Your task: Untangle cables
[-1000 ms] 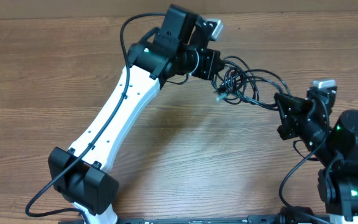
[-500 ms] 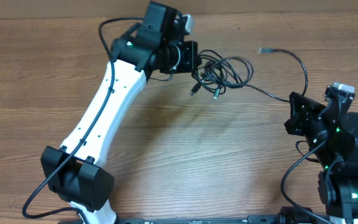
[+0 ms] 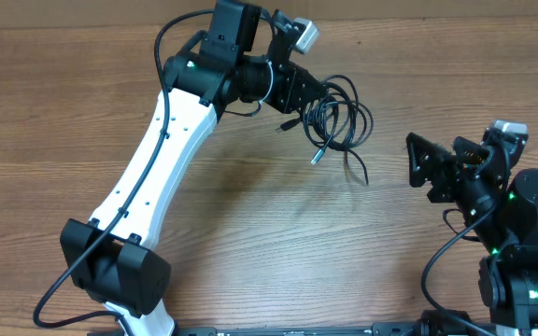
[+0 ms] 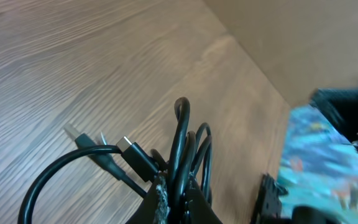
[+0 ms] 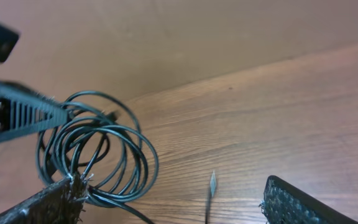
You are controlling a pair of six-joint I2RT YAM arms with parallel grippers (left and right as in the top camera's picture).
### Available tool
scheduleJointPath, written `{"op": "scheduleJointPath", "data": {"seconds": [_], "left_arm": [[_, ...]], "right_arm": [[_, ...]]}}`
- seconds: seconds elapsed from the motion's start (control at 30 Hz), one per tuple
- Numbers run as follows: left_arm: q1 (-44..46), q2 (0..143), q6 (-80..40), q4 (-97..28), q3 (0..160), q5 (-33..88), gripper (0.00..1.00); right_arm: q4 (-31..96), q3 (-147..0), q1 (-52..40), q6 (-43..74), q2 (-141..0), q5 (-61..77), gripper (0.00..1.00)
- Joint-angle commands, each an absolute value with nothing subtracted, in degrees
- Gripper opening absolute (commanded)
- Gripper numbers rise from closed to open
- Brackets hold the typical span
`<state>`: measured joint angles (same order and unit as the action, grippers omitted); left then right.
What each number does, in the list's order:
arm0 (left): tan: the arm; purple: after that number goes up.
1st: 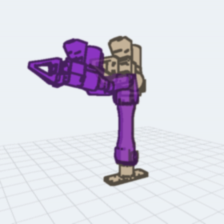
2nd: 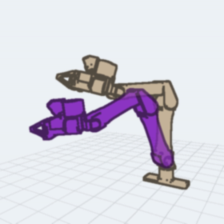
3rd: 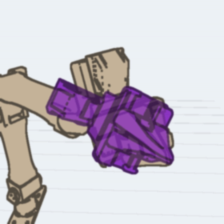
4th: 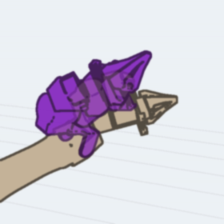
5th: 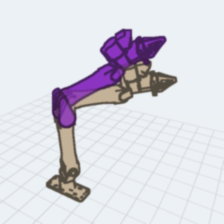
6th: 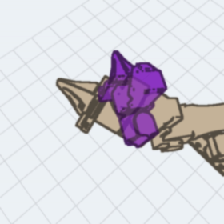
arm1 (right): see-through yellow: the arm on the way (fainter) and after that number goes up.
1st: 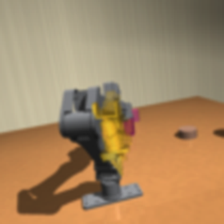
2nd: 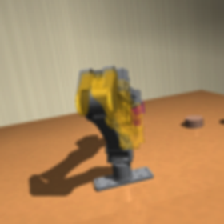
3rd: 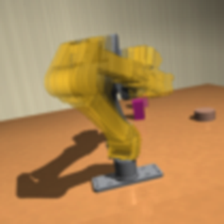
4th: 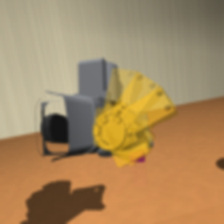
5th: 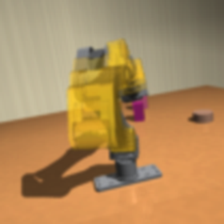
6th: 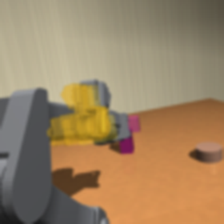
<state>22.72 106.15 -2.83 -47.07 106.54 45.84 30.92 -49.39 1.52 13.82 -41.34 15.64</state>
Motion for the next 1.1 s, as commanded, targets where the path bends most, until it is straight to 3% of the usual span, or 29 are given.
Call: {"op": "scheduleJointPath", "data": {"seconds": [0.0, 0.47, 0.57, 0.63, 0.73, 0.8, 0.87, 1.07], "left_arm": [[22.6, 104.1, 3.5, -46.5, 107.9, 54.8, 0.04], [26.9, 104.1, 3.4, -43.2, 107.9, 58.7, 0.04], [27.4, 104.1, 3.4, -43.0, 107.9, 58.6, 0.04], [27.5, 104.1, 3.4, -43.0, 107.9, 58.5, 0.04], [27.5, 104.1, 3.4, -43.0, 107.9, 58.3, 0.04], [27.5, 104.1, 3.4, -43.0, 107.9, 58.3, 0.04], [27.5, 104.1, 3.4, -43.0, 107.9, 58.0, 0.04], [27.4, 104.1, -5.2, -43.1, 107.9, 47.1, 0.04]], "right_arm": [[30.2, -49.5, 1.7, 6.1, -40.7, 20.7, 0.90], [28.7, -49.5, 1.6, 0.5, -49.5, 31.4, 0.91], [28.7, -49.5, 1.6, -0.2, -51.3, 31.9, 0.87], [28.8, -49.5, 1.6, -0.6, -52.1, 32.4, 0.76], [28.8, -49.5, 1.6, -0.6, -52.5, 32.5, 0.45], [28.6, -49.5, 1.6, -0.5, -52.5, 32.5, 0.19], [28.6, -49.5, 1.6, -0.5, -52.5, 32.5, 0.04], [28.6, -49.5, 1.6, 0.2, -51.4, 32.4, 0.04]]}}
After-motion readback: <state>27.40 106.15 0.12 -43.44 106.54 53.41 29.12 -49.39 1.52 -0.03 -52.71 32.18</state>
